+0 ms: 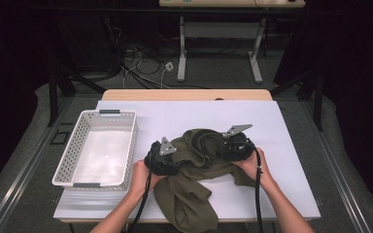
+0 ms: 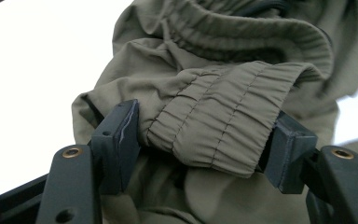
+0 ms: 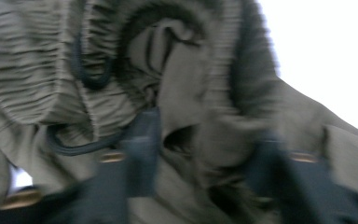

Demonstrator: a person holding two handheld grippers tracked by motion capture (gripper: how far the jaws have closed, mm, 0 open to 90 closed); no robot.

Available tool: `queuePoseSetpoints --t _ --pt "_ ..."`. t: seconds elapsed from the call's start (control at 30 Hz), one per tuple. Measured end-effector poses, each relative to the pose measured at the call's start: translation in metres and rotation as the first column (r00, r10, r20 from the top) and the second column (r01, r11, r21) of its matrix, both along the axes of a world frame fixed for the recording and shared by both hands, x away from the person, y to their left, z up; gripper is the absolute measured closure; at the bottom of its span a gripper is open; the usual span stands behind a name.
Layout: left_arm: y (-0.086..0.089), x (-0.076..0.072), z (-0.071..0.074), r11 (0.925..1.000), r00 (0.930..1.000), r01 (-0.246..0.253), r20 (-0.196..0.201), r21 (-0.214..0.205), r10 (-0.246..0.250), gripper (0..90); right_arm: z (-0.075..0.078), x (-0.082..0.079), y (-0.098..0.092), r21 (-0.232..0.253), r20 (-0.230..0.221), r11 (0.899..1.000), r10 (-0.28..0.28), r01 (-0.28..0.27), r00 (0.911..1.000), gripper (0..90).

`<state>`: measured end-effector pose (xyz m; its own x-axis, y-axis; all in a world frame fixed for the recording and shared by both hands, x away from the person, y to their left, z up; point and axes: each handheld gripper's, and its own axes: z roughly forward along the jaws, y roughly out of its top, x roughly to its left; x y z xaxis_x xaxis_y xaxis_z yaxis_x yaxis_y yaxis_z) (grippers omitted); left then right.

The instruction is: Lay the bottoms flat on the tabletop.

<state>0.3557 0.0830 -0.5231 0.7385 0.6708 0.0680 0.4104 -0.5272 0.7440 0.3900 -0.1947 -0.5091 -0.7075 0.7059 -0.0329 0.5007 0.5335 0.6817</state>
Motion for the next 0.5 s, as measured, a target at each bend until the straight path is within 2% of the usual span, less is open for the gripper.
queuePoseSetpoints --t 0.13,0.23,0.33,0.4,0.47,0.5 --pt "-0.001 0.002 -0.002 0.9998 0.9998 -0.022 0.000 -0.005 0.022 35.2 -0.002 -0.004 0.013 0.006 -0.012 0.999 0.048 -0.048 0.9988 24.5" --pt "0.000 0.002 -0.002 0.9997 0.9997 -0.026 0.001 -0.003 0.026 35.2 -0.004 -0.006 0.018 0.007 -0.021 0.998 0.066 -0.066 0.9976 19.9" --pt "0.000 0.003 -0.003 0.9995 0.9995 -0.031 -0.005 -0.006 0.031 35.2 -0.004 -0.008 0.021 0.008 -0.034 0.998 0.064 -0.063 0.9974 20.0" --pt "0.001 0.004 -0.003 0.9996 0.9996 -0.027 -0.010 -0.007 0.026 35.0 -0.007 -0.009 0.025 -0.003 -0.030 0.998 0.061 -0.061 0.9977 25.3" --pt "0.001 0.005 -0.003 0.9997 0.9997 -0.020 -0.013 -0.011 0.020 34.6 -0.012 -0.009 0.031 -0.026 -0.014 0.999 0.046 -0.046 0.9989 37.9" --pt "0.001 0.005 -0.003 0.9998 0.9998 -0.015 -0.011 -0.013 0.015 34.3 -0.013 -0.009 0.033 -0.024 -0.008 0.999 0.043 -0.044 0.9990 47.0"
